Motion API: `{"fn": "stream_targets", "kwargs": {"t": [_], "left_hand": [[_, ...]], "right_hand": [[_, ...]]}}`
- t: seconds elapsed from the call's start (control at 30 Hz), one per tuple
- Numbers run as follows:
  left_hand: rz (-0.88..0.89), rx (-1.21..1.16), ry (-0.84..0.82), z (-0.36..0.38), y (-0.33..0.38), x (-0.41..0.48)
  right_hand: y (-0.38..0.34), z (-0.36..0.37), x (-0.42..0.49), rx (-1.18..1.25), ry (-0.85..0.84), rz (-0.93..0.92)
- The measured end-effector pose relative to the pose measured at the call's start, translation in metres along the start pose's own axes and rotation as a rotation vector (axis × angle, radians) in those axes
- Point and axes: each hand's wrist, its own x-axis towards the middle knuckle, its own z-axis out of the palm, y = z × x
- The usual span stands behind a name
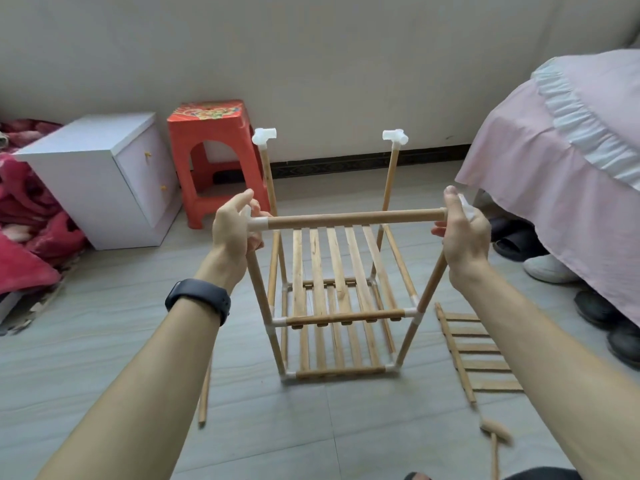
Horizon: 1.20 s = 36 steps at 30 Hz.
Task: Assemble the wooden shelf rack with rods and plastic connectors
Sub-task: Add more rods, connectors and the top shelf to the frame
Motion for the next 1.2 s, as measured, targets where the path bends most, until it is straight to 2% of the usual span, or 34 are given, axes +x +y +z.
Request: {"fn": "stream_targets", "kwargs": {"t": [0.07,0.27,0.43,0.53,0.63,0.7,0.8,0.87,0.97,1.03,1.1,1.2], "left_hand": [[-0.001,-0.020,-0.024,-0.001,-0.001,-0.002],[0.026,0.042,0.102,0.007,-0.005,0.002],[0.036,0.066,0.080,0.008,-0.009,0.002],[0.033,0.067,0.084,0.020,-0.012,-0.008],[0.071,0.204,0.081,0.031,-0.016,-0.022],[0.138,0.349,0.006,0.038,-0.017,-0.035],[0.161,0.567,-0.303,0.050,-0.017,-0.053],[0.106,0.737,-0.484,0.058,-0.013,-0.057],[0.195,0.857,-0.572,0.068,0.002,-0.050],[0.347,0.900,-0.456,0.067,0.016,-0.033],[0.505,1.080,-0.207,0.059,0.026,-0.006],[0.541,1.379,0.062,0.035,0.034,0.030]], "right_hand": [[-0.001,-0.001,0.001,0.028,-0.017,0.006],[0.000,0.008,0.002,-0.043,-0.010,-0.021],[0.001,0.010,0.005,-0.154,0.038,-0.047],[-0.006,0.015,0.006,-0.290,0.116,0.110],[-0.011,0.011,0.003,-0.367,0.027,0.199],[-0.011,0.005,-0.009,-0.435,-0.099,0.115],[-0.018,0.004,-0.034,-0.456,-0.325,-0.093],[-0.032,0.005,-0.052,-0.382,-0.446,-0.115],[-0.044,-0.001,-0.077,-0.342,-0.543,-0.142],[-0.041,-0.007,-0.092,-0.454,-0.563,-0.225],[-0.034,-0.011,-0.100,-0.581,-0.533,-0.333],[-0.027,-0.012,-0.100,-0.691,-0.361,-0.579]]}}
